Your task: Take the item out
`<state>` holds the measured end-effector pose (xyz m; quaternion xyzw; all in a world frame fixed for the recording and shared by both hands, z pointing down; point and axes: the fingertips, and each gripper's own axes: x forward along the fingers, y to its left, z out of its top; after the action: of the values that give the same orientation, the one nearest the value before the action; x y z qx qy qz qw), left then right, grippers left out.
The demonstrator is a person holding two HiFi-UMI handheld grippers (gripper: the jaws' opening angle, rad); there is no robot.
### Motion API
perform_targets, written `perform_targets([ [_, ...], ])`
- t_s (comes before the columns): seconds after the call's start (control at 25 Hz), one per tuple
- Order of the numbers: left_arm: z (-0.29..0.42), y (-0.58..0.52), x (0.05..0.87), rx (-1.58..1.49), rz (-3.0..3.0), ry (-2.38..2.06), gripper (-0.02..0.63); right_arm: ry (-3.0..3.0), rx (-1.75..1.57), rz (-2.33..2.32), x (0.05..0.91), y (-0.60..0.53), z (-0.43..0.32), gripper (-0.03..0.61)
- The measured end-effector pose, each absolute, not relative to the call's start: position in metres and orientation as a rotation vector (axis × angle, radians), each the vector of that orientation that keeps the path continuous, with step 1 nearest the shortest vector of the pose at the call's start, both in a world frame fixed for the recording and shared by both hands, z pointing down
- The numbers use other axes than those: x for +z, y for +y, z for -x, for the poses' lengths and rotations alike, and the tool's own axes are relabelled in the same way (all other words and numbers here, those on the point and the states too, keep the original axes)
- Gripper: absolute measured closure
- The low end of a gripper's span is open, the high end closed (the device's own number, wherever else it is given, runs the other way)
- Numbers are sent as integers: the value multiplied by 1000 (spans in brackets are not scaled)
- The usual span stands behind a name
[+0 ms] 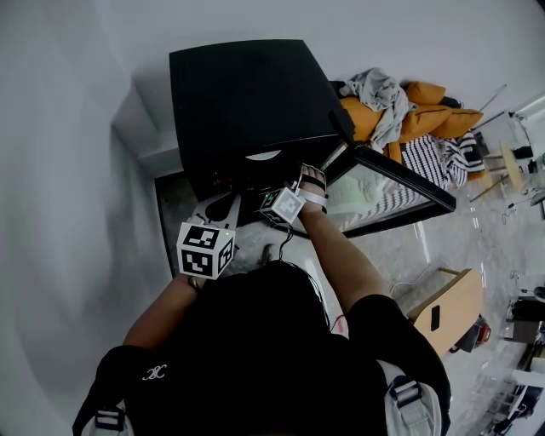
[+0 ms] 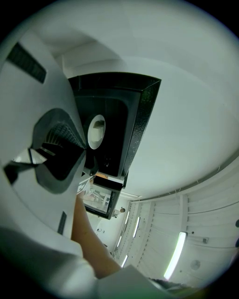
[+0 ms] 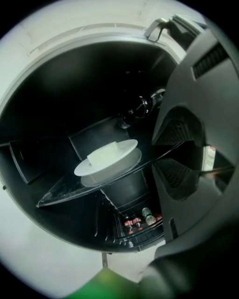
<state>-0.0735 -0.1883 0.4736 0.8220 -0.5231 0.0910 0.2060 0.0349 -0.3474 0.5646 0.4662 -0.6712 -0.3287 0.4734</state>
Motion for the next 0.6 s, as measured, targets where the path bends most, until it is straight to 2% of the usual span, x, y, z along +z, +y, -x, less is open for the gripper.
perform_targets([
  [0.6,67,-192,485,292,-2258,-1426,604,-1630,-784,-1146,560,-318,-48,488],
])
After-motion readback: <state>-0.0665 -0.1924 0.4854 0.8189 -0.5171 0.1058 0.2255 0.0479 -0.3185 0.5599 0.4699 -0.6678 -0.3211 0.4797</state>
